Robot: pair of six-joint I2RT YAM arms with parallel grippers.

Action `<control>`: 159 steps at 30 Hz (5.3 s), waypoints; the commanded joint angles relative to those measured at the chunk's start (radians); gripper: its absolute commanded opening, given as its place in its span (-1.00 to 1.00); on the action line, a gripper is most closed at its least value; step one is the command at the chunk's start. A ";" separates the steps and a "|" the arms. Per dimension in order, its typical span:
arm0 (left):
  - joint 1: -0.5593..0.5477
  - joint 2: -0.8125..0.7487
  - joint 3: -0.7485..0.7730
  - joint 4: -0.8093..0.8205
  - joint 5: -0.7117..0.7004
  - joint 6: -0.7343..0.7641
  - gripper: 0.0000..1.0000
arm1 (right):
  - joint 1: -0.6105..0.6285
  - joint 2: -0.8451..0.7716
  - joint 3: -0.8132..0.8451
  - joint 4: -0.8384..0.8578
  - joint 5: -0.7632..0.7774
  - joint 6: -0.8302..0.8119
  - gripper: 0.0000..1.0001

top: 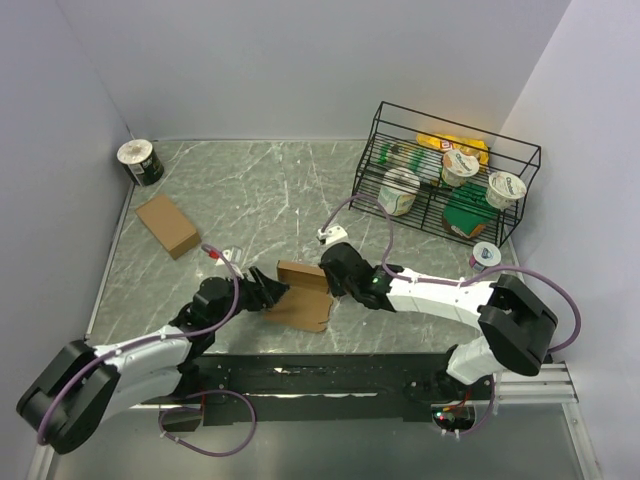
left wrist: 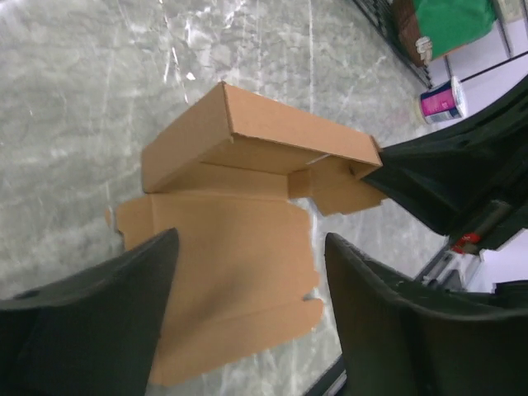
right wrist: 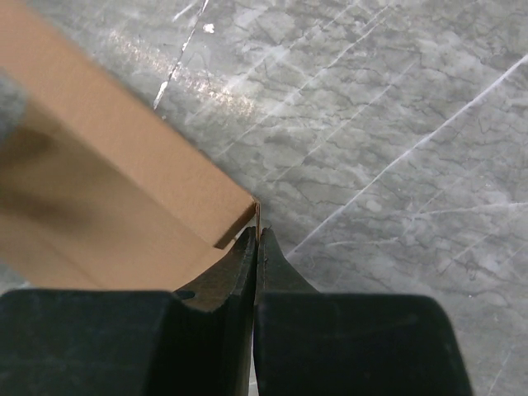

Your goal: Fold the paper box

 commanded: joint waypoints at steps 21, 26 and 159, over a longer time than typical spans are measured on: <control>0.020 0.108 0.095 0.025 -0.071 0.309 0.36 | -0.085 -0.025 -0.038 0.154 -0.140 -0.290 -1.00; 0.013 0.229 0.120 0.145 -0.067 0.331 0.20 | -0.107 -0.012 -0.031 0.152 -0.170 -0.329 -1.00; -0.030 0.445 0.310 0.016 0.233 0.489 -0.94 | -0.177 -0.419 -0.253 0.069 -0.657 -0.237 0.35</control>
